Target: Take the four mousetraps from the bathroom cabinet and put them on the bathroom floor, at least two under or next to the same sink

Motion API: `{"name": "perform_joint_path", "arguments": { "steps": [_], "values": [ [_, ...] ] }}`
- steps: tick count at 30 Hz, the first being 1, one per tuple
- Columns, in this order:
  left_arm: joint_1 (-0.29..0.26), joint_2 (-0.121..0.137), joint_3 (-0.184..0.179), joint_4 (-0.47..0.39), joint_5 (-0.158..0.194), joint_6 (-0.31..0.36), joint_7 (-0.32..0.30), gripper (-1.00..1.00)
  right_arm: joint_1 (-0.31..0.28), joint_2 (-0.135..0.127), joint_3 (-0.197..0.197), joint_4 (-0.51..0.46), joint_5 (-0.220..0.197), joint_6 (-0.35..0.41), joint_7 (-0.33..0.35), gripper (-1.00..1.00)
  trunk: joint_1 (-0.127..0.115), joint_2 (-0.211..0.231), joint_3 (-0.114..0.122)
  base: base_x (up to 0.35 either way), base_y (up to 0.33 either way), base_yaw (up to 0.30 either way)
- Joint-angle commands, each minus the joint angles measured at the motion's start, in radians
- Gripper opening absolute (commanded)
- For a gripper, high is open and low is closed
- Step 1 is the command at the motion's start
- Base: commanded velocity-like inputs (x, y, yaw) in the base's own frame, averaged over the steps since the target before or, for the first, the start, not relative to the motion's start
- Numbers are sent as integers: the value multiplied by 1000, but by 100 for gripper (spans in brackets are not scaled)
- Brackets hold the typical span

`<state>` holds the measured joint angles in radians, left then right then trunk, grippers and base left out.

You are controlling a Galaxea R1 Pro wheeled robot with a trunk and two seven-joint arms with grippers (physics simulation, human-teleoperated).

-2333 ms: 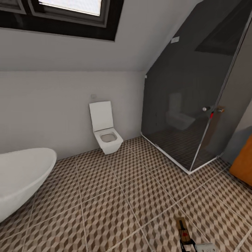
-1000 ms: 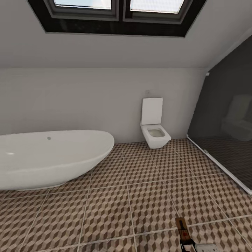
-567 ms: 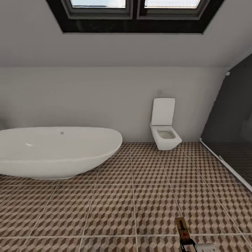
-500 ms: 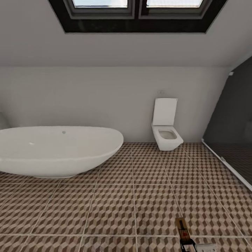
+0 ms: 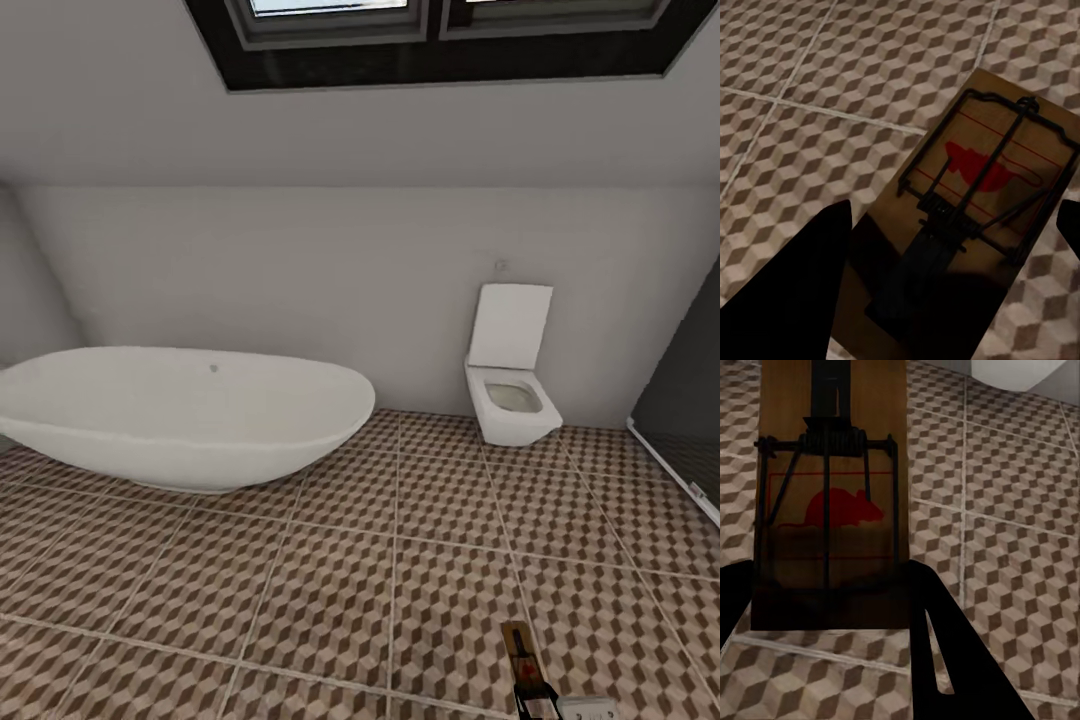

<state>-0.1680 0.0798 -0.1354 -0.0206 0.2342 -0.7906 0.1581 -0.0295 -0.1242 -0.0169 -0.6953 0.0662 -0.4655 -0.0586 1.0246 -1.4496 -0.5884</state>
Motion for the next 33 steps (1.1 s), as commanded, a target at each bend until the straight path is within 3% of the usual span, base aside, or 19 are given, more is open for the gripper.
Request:
{"name": "perform_joint_path", "arguments": {
  "steps": [1,10,21,33],
  "values": [
    [-1,0,-9,1,5,-2,5,-100,0,0,0,1,4,-2,-3,-100,0,0,-2,279,-63,270],
    [-1,0,-9,1,5,-2,5,-100,0,0,0,1,4,-2,-3,-100,0,0,-7,186,127,270],
    [-1,0,-9,1,5,-2,5,-100,0,0,0,2,4,-2,-3,-100,0,0,-13,-166,188,270],
    [-1,0,-9,1,5,-2,5,-100,0,1,0,2,4,-2,-3,-100,0,0,-20,-42,-217,270]
  ]
}}
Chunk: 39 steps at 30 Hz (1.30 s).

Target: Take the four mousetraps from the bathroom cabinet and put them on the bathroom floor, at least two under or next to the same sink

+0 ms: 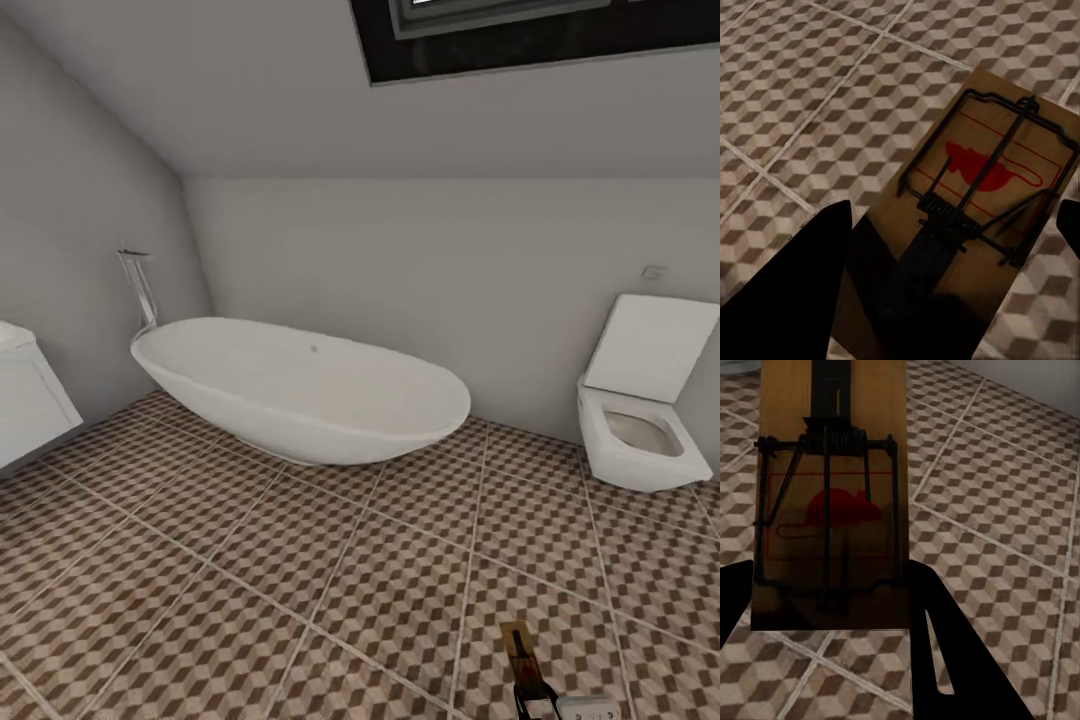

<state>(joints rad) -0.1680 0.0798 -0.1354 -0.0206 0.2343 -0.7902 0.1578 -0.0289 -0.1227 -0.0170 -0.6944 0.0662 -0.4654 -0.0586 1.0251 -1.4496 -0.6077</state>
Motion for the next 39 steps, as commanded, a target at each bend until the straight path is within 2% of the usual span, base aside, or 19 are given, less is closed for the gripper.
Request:
{"name": "perform_joint_path", "arguments": {
  "steps": [1,17,39],
  "values": [
    [-1,0,-9,1,5,-3,5,-100,0,0,0,1,4,-2,-3,-100,0,0,-1,-1,-297,270],
    [-1,0,-9,1,5,-3,5,-100,-1,0,0,1,4,-2,-3,-100,0,0,-11,18,-233,270],
    [-1,0,-9,1,5,-3,5,-100,-1,0,0,1,4,-2,-3,-100,0,0,-24,202,-146,270]
  ]
}}
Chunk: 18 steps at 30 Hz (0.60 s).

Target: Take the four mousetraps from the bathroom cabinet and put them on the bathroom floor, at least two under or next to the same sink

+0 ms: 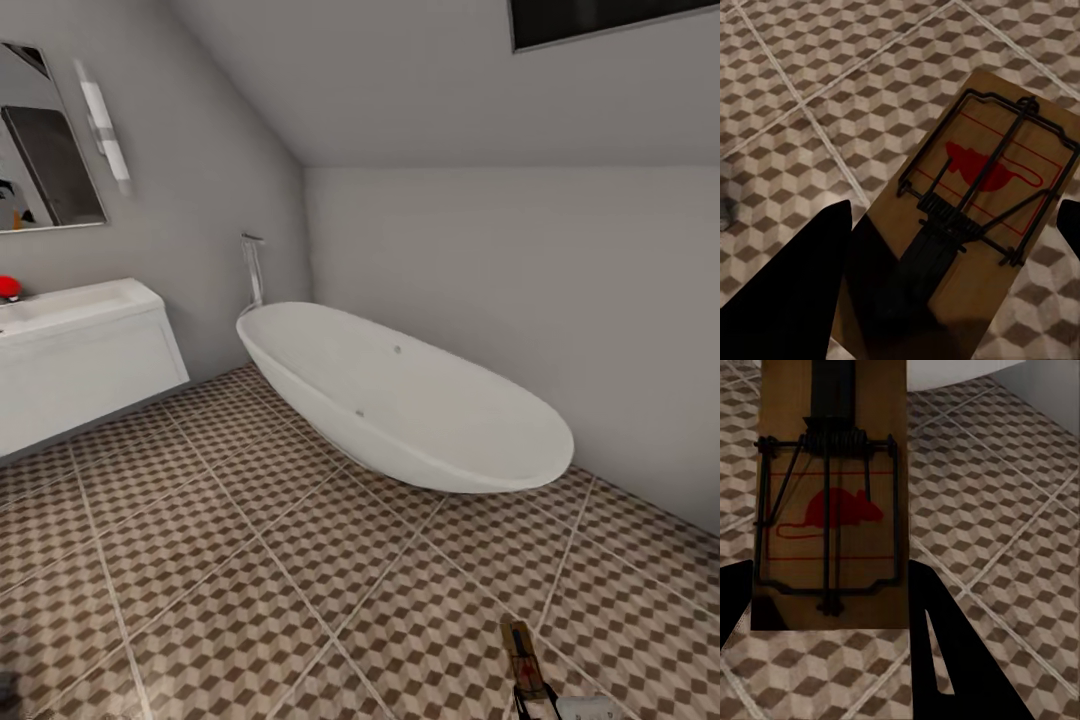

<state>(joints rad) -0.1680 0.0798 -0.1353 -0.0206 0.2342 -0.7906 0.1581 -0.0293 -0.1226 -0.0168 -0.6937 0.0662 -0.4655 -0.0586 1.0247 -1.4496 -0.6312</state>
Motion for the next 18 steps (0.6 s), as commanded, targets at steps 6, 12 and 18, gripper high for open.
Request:
{"name": "perform_joint_path", "arguments": {
  "steps": [6,12,18],
  "values": [
    [-1,0,-9,1,5,-2,5,-100,0,0,0,0,4,-2,-3,-100,0,0,-5,223,-86,270],
    [-1,0,-9,1,5,-2,5,-100,0,0,0,0,4,-2,-3,-100,0,0,-9,223,-15,270],
    [-1,0,-9,1,5,-2,5,-100,0,0,0,0,4,-2,-3,-100,0,0,-12,223,-1,270]
  ]
}}
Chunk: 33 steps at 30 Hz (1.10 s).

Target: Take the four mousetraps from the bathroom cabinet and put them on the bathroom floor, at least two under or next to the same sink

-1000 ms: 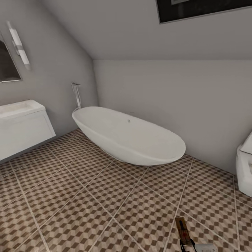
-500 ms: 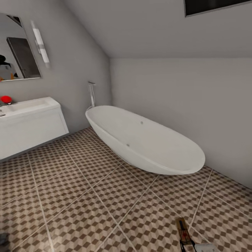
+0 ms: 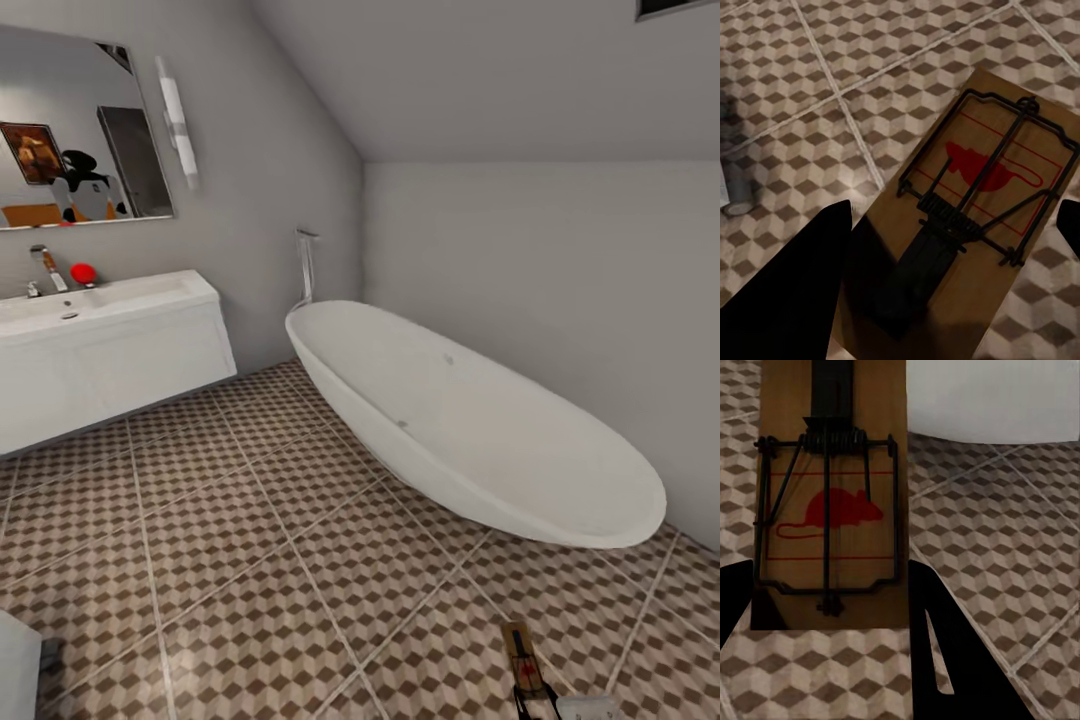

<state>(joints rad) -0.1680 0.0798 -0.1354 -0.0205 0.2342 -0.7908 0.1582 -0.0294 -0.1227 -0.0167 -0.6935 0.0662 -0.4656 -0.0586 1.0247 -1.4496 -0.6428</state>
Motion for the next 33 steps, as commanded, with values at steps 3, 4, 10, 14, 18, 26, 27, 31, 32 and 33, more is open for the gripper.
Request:
{"name": "perform_joint_path", "arguments": {
  "steps": [3,4,10,14,18,26,27,31,32,33],
  "values": [
    [-1,0,-9,1,5,-2,4,-100,0,0,0,0,4,-2,-3,-100,0,0,-3,223,0,270],
    [-1,0,-9,1,5,-2,4,-100,0,0,0,0,4,-2,-3,-100,0,0,-3,223,0,270],
    [-1,0,-9,1,5,-1,4,-100,0,0,0,7,4,-2,-3,-100,0,0,-7,223,0,270],
    [-1,0,-9,1,5,-1,4,-100,0,0,1,19,4,-3,-3,-100,0,0,-10,222,0,270],
    [-1,0,-9,1,5,-1,4,-100,0,0,1,21,5,-4,-3,-100,0,0,-12,219,0,270],
    [-1,0,-9,1,5,-1,4,-100,0,0,1,22,4,-4,-3,-100,0,0,-16,214,0,275],
    [-1,0,-9,1,5,-1,4,-100,0,0,1,22,4,-4,-3,-100,0,0,-16,209,0,284],
    [-1,0,-9,1,5,-2,4,-100,-1,0,1,22,5,-4,-3,-100,0,0,-16,206,0,286],
    [-1,0,-9,1,5,-2,4,-100,0,0,1,22,5,-4,-3,-100,0,0,-16,205,0,287],
    [-1,0,-9,1,5,-2,4,-100,0,0,1,22,4,-4,-3,-100,0,0,-16,205,0,287]
  ]
}}
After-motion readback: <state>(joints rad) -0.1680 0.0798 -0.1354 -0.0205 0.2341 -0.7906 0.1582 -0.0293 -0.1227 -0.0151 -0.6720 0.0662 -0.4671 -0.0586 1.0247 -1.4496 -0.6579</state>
